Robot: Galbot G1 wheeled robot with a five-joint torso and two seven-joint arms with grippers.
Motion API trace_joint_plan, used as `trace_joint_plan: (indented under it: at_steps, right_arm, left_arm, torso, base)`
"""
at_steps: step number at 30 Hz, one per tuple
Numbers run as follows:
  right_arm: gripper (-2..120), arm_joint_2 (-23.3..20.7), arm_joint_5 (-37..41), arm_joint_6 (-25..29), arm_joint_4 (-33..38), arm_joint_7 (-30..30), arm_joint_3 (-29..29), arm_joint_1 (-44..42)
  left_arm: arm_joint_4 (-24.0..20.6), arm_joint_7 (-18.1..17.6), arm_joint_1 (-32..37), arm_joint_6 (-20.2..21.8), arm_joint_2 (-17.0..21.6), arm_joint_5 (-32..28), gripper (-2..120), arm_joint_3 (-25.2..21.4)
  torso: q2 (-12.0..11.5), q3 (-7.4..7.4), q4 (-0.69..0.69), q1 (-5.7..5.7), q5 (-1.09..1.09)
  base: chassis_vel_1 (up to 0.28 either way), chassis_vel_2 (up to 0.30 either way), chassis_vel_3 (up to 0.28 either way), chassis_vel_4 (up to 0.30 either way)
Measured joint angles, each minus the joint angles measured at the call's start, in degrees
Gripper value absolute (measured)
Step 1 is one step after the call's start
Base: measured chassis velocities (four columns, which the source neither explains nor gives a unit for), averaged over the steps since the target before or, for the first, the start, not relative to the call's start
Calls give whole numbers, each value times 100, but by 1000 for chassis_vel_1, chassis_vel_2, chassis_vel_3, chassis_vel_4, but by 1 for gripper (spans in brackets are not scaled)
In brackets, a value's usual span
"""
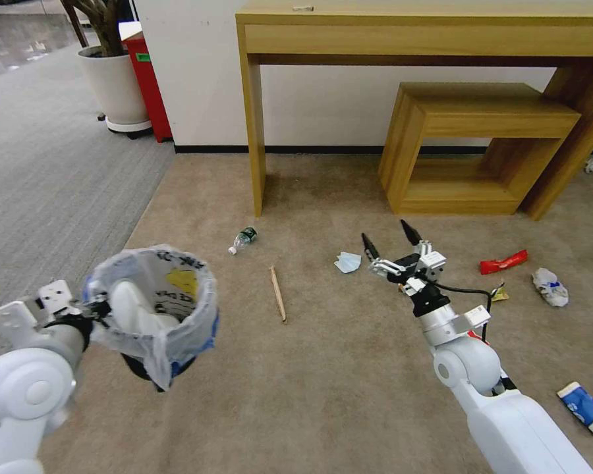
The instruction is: Pick up the trash bin and place the garbage on the floor into it.
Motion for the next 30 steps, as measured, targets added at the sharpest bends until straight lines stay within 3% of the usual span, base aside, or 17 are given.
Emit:
trace_joint_plan:
  at_steps: [10, 20, 30]
  right_arm:
    - [100, 191, -109, 43, 105, -59, 168, -358]
    - [100, 202, -113, 115, 184, -155, 219, -569]
    - [100, 201, -122, 164, 142, -225, 179, -574]
  left_arm:
    - [-52, 21, 160, 0, -67, -281, 2, -653]
    - [-157, 45, 179, 0, -60, -333, 2, -813]
    - [-165, 61, 172, -1, -100, -335, 2, -782]
  torso:
    - [0, 0, 0, 0, 1]
    - [0, -1, 0, -1, 0]
    - [0, 0, -1, -1, 0]
  base:
    - [0, 0, 0, 0]
    - [-19, 21, 25, -23]
    - [-193, 189, 192, -175]
